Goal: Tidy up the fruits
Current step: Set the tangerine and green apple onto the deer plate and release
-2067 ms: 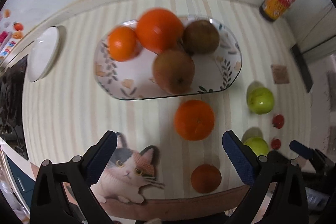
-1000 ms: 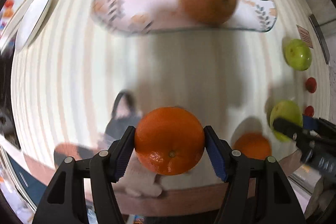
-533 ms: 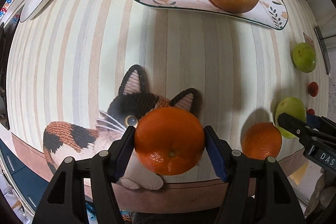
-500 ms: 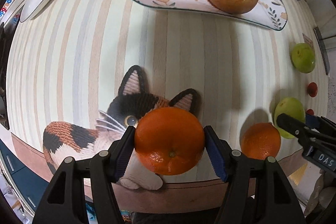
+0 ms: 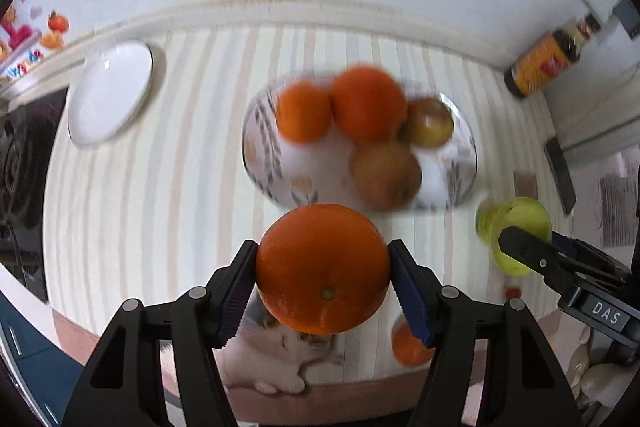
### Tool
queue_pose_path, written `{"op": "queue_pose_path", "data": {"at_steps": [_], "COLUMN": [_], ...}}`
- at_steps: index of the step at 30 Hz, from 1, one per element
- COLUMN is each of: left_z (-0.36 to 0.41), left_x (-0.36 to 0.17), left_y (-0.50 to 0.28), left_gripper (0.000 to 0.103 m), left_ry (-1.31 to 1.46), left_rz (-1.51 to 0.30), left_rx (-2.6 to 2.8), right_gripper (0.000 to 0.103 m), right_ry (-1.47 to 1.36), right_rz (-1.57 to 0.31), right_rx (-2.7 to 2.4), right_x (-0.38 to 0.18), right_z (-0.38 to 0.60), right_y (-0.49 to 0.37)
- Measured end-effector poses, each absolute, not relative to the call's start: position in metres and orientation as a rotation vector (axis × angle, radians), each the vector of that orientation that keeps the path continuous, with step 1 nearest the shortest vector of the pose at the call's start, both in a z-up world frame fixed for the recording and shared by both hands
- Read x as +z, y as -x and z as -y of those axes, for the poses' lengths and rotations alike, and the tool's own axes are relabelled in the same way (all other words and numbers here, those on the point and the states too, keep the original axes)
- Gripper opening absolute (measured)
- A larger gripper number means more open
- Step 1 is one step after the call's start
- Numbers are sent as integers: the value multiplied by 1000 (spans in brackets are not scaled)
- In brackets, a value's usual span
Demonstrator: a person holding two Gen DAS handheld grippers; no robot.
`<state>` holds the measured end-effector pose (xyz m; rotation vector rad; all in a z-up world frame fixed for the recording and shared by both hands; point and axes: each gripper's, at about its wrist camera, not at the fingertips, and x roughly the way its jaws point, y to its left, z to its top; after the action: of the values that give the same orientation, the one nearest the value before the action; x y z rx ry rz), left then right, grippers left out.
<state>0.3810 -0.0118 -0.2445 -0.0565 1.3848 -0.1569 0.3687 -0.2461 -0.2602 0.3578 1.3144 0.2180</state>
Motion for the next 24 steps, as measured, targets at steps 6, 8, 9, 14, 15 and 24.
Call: {"op": "queue_pose_path", "data": {"at_steps": [6,8,9,14,15,24], "left_z": [8,8,7,9,10,20], "left_x": [-272,-291,-298,-325,-329,-343], "left_y": [-422,-439,-445,-461,-462,-465], "left_gripper": [63,63,63,63,63,66], "left_ry": [125,170,191,217,219,171], "left_rz": [-1466,-1522,-1544,-1617,-1629,-1663], "left_rx": [-122,-106,-101,-74,-73,-63], "right_gripper": [63,63,63,63,63,86], "right_ry": [-466,-479,-487,-536,-546,-574], "right_rz": [-1356,-1386,-1401,-1462,-1470,-1498], "right_rx": [166,142,129,93,85,68], "right_x": [-287,-304,-312,-344,-348,-361], "right_z": [252,254,254,253,253,255], "right_y": [-418,-429,-432,-441,-442,-446]}}
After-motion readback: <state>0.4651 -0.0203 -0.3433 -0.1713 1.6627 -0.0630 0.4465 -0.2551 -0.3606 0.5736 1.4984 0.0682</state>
